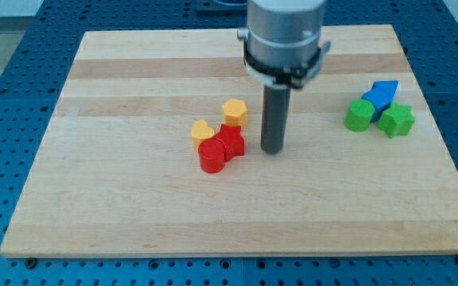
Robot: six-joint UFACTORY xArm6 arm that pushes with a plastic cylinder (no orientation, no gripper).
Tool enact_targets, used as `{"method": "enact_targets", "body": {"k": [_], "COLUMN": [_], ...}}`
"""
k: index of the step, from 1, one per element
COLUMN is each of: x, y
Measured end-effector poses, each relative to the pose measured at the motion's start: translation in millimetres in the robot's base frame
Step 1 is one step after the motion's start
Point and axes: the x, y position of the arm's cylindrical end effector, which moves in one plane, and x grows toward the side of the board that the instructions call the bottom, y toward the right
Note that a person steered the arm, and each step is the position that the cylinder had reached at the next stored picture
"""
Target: Push the red and yellow blocks together to the middle of the board
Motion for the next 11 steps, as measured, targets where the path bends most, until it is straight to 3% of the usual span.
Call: {"method": "enact_targets", "body": {"k": [1,3,4,6,7,11], "x": [52,81,54,54,9,-15], "y": [-28,-59,-67,-112,-112,-112]}}
